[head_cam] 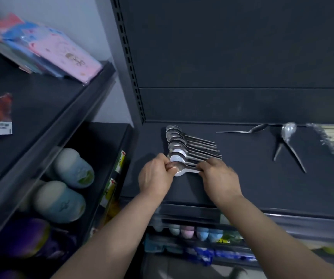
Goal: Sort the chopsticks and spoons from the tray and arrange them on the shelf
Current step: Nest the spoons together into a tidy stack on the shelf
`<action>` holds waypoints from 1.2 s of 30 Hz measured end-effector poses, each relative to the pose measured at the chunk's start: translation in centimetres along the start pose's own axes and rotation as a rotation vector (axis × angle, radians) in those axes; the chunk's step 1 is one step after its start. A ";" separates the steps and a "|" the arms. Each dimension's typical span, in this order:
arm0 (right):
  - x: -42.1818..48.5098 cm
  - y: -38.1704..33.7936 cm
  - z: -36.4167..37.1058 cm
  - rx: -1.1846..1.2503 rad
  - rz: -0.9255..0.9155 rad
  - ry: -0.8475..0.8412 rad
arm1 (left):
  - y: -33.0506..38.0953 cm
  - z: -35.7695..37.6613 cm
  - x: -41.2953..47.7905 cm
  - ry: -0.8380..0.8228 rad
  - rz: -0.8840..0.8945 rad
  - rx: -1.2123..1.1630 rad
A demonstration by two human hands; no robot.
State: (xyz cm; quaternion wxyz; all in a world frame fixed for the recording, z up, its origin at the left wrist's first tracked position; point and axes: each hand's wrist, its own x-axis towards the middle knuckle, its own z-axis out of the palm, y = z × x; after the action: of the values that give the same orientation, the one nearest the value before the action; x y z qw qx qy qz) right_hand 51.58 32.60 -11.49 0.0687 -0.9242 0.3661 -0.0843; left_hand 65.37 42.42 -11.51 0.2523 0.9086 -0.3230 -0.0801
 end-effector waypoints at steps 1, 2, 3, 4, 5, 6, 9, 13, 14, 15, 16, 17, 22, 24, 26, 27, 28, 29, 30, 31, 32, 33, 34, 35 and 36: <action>0.1 0.0 0.0 -0.048 -0.005 0.034 | 0.0 0.1 0.0 0.020 0.015 -0.010; 0.2 0.0 0.1 -0.089 -0.010 0.064 | 0.0 0.1 -0.1 0.047 0.031 -0.017; 0.3 0.3 0.2 -0.115 -0.016 0.096 | 0.2 0.0 -0.1 0.076 0.047 -0.018; 0.4 0.5 0.3 -0.114 -0.023 0.127 | 0.3 -0.1 0.0 0.106 0.068 -0.015; 0.4 0.7 0.2 -0.101 -0.034 0.144 | 0.7 -0.3 0.0 0.134 0.097 -0.007; 0.4 1.0 0.0 -0.087 -0.040 0.159 | 1.1 -0.4 0.1 0.159 0.132 0.008; 0.4 2.2 -0.6 -0.076 -0.025 0.158 | 3.3 -0.2 0.1 0.162 0.244 0.034; 0.5 5.2 -1.5 -0.056 0.024 0.132 | 7.2 1.5 0.5 0.031 0.310 0.021; 0.5 6.3 -1.8 -0.051 0.041 0.138 | 8.3 2.2 0.7 0.003 0.323 0.018; 0.4 7.5 -2.1 -0.047 0.060 0.144 | 9.4 2.9 0.9 -0.021 0.339 0.025; 0.3 8.9 -2.3 -0.042 0.080 0.149 | 10.5 3.6 1.1 -0.045 0.356 0.041; 0.3 10.3 -2.6 -0.035 0.104 0.144 | 11.7 4.4 1.2 -0.070 0.370 0.056; 0.3 17.3 -4.3 0.035 0.245 0.161 | 17.7 8.6 2.3 -0.157 0.398 0.072; 0.5 19.8 -5.1 0.047 0.304 0.163 | 20.0 9.9 3.0 -0.114 0.403 0.085; 0.9 22.0 -5.7 0.061 0.351 0.135 | 21.8 11.0 3.8 -0.059 0.382 0.105; 1.1 22.9 -5.9 0.079 0.371 0.113 | 22.4 11.5 4.3 -0.037 0.369 0.119; 1.3 23.7 -6.0 0.100 0.388 0.087 | 22.8 11.9 4.8 -0.021 0.355 0.142; 1.6 24.2 -6.1 0.118 0.398 0.061 | 23.1 12.3 5.4 -0.005 0.345 0.173; 1.8 24.7 -6.0 0.137 0.402 0.037 | 23.1 12.6 6.0 0.001 0.336 0.206; 2.1 25.0 -6.0 0.157 0.404 0.016 | 23.1 12.9 6.5 -0.009 0.324 0.231; 2.3 25.2 -5.9 0.174 0.404 0.001 | 23.1 13.2 6.9 -0.032 0.305 0.249; 2.6 25.4 -5.9 0.189 0.400 -0.007 | 23.2 13.3 7.1 -0.059 0.286 0.265; 2.9 25.6 -5.8 0.204 0.395 -0.011 | 23.3 13.4 7.2 -0.082 0.273 0.283; 3.1 25.9 -5.8 0.221 0.395 -0.016 | 23.6 13.5 7.2 -0.098 0.264 0.302; 3.4 26.3 -5.7 0.244 0.403 -0.022 | 23.8 13.5 7.2 -0.102 0.254 0.314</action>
State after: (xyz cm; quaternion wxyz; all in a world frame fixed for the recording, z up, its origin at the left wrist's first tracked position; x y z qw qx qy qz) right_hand 35.32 10.89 -10.53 0.1993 -0.8181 0.5297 -0.1022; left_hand 53.76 16.59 -10.86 0.0988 0.8835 -0.4560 -0.0421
